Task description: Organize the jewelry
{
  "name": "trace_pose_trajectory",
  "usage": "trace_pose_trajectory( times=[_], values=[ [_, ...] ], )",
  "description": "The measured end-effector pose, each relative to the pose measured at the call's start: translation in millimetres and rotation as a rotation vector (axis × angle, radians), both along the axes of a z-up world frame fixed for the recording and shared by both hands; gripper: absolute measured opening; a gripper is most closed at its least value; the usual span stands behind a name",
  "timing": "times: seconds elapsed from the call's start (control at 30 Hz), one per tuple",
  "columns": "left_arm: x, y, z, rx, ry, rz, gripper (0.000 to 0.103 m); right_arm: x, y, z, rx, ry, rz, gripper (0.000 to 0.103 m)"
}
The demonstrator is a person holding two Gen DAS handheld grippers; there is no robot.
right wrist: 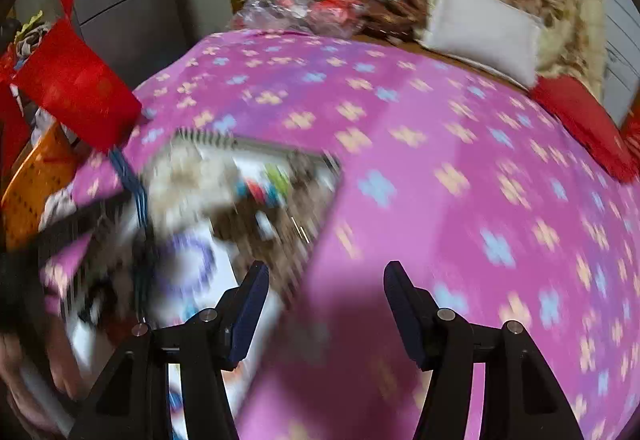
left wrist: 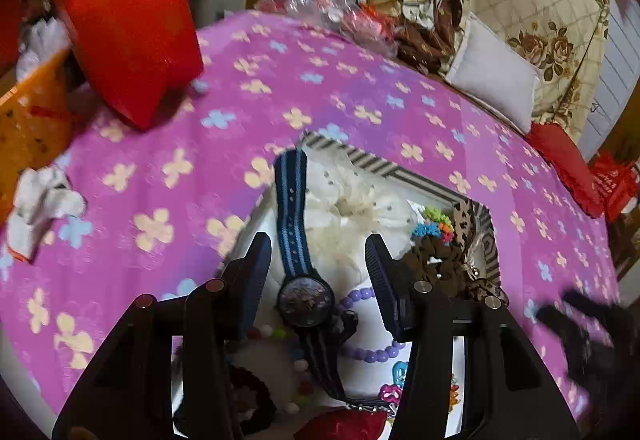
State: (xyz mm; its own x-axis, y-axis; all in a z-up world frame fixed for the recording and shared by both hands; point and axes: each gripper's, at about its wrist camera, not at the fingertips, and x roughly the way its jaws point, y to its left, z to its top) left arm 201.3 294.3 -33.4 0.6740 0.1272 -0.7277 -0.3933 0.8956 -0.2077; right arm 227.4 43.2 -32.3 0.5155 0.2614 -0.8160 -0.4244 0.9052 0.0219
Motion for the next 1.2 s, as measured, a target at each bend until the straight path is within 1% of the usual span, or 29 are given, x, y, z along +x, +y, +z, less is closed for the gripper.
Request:
trace_pose_trajectory(
  times=[0.03, 0.07, 0.13, 0.17, 0.2, 0.27, 0.33, 0.37, 0.4, 0.47, 0.5, 0.57, 0.63, 0.7, 0.77, 0.87, 1.0, 1.13, 1.2],
  values=[
    [-4.4, -3.3, 4.2, 0.034, -0.017, 0.014, 0.048, -9.3, -10.5, -2.3, 0.004, 0.006, -0.012, 0.058],
    [-7.0, -5.1, 6.5, 0.051, -0.026, 0.020, 0.048, -22.3, -25.7, -4.9, 0.006, 0.012, -0.031, 0.058],
    [-16.4, -12.5, 15.1, 0.113, -0.062, 0.038, 0.050, -41.8, -49.0, -6.6, -0.005, 0.006, -0.061, 0.058],
    [-22.8, -18.0, 20.4, 0.151, -0.089, 0.056, 0.056, -51.2, -59.8, -6.7, -0.013, -0.003, -0.076, 0.058],
    [-29.5, -23.5, 25.3, 0.186, -0.118, 0.078, 0.065, -60.6, -71.2, -5.9, -0.023, -0.010, -0.092, 0.058],
    [-43.1, -36.2, 34.4, 0.244, -0.172, 0.109, 0.072, -74.4, -92.4, -2.0, -0.021, -0.010, -0.124, 0.058],
    [-57.6, -52.4, 43.8, 0.278, -0.218, 0.113, 0.075, -86.7, -115.0, 4.6, 0.014, -0.003, -0.160, 0.058],
    [-67.4, -62.7, 49.1, 0.285, -0.236, 0.108, 0.079, -92.5, -123.9, 8.0, 0.028, -0.006, -0.173, 0.058],
    [-72.7, -67.9, 51.9, 0.284, -0.241, 0.105, 0.080, -98.2, -132.4, 12.0, 0.035, -0.016, -0.184, 0.058],
    [-92.2, -87.0, 64.1, 0.257, -0.238, 0.075, 0.080, -110.5, -146.5, 19.3, 0.040, -0.057, -0.202, 0.058],
    [-101.5, -94.9, 69.7, 0.240, -0.248, 0.056, 0.080, -114.4, -149.3, 21.4, 0.041, -0.070, -0.206, 0.058],
    [-119.7, -112.5, 82.2, 0.245, -0.278, 0.048, 0.081, -123.0, -155.7, 24.6, 0.051, -0.092, -0.209, 0.058],
    [-134.6, -130.8, 95.9, 0.265, -0.290, 0.041, 0.086, -128.7, -158.0, 26.5, 0.061, -0.108, -0.204, 0.058],
    [-143.2, -145.5, 106.6, 0.265, -0.301, 0.011, 0.096, -136.5, -159.7, 28.8, 0.052, -0.134, -0.200, 0.058],
    [-155.7, -161.2, 119.9, 0.271, -0.322, -0.003, 0.102, -142.8, -164.8, 30.7, 0.050, -0.153, -0.206, 0.058],
    [-171.0, -177.8, 130.3, 0.242, -0.343, -0.021, 0.102, -151.8, -177.1, 35.5, 0.067, -0.169, -0.225, 0.058],
    [-178.8, -198.2, 131.2, 0.193, -0.308, -0.088, 0.102, -161.4, -193.6, 37.9, 0.076, -0.175, -0.266, 0.058],
    [-181.7, -218.7, 119.3, 0.223, -0.237, -0.125, 0.102, -172.0, -199.6, 33.7, 0.067, -0.164, -0.275, 0.058],
    [-184.8, -224.1, 112.6, 0.236, -0.205, -0.123, 0.102, -178.6, -196.9, 30.5, 0.049, -0.159, -0.267, 0.059]
  ],
)
